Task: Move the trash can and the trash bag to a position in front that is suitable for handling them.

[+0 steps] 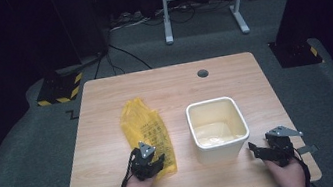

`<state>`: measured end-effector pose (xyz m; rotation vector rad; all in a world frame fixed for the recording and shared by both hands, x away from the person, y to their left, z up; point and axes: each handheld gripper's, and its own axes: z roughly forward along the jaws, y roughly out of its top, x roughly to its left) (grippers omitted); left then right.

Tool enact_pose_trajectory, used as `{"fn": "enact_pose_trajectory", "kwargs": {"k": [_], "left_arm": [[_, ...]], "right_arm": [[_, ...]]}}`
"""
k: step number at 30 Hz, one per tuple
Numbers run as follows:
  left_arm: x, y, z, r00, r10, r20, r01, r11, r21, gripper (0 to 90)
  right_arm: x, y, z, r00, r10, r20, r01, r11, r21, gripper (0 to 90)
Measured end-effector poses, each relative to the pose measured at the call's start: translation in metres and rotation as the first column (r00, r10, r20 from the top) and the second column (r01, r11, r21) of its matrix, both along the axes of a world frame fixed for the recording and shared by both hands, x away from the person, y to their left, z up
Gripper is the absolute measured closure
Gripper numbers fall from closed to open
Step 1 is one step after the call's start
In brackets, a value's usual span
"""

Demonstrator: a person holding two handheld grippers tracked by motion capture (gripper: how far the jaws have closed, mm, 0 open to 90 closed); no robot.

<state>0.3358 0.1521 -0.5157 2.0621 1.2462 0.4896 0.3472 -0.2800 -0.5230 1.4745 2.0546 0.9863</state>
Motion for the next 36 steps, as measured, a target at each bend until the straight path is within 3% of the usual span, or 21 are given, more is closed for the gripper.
{"fn": "enact_pose_trajectory", "kwargs": {"k": [6,9,11,13,17,22,26,27,28,30,36], "left_arm": [[-0.02,0.015,-0.001,0.9997,-0.023,0.008,0.022,0.9992,0.032,56.6],[-0.031,0.026,0.001,0.9995,-0.028,0.01,0.028,0.9993,0.026,54.9],[-0.036,0.031,0.006,0.9985,-0.041,0.036,0.04,0.9988,0.028,52.1],[-0.037,0.031,0.015,0.9964,-0.036,0.077,0.035,0.9993,0.016,46.8],[-0.03,0.018,0.036,0.9815,-0.055,0.183,0.061,0.9978,-0.027,36.2],[-0.005,-0.017,0.052,0.9683,-0.06,0.243,0.088,0.9902,-0.108,31.2],[0.017,-0.043,0.048,0.9725,-0.044,0.229,0.073,0.9901,-0.12,27.8],[0.017,-0.043,0.048,0.9725,-0.044,0.229,0.073,0.9901,-0.12,27.0],[0.024,-0.053,0.044,0.9802,-0.032,0.196,0.056,0.991,-0.121,26.7],[0.028,-0.057,0.041,0.987,-0.029,0.158,0.054,0.9861,-0.157,28.1],[0.024,-0.057,0.034,0.9861,-0.039,0.161,0.062,0.9874,-0.146,26.7]], "right_arm": [[0.0,0.001,0.0,1.0,0.0,0.0,0.0,0.9999,-0.012,21.3],[0.0,0.001,0.0,1.0,0.004,0.0,-0.004,0.9999,-0.01,20.8],[0.0,0.001,0.0,1.0,0.008,-0.002,-0.008,0.9999,-0.007,20.5],[-0.003,0.0,0.001,0.9996,0.005,0.03,-0.006,0.9999,0.009,20.7],[-0.004,-0.007,0.014,0.9941,-0.006,0.108,0.0,0.9987,0.05,22.4],[0.004,-0.003,0.032,0.9853,0.014,0.17,-0.025,0.9976,0.065,24.9],[0.013,0.006,0.041,0.9778,0.054,0.202,-0.062,0.9975,0.033,24.8],[0.013,0.006,0.041,0.9778,0.054,0.202,-0.062,0.9975,0.033,24.8],[0.016,0.009,0.045,0.975,0.067,0.212,-0.078,0.9959,0.046,24.6],[0.019,0.013,0.047,0.9733,0.082,0.215,-0.093,0.9947,0.043,24.6],[0.022,0.025,0.047,0.9712,0.096,0.218,-0.106,0.9938,0.034,25.9]]}}
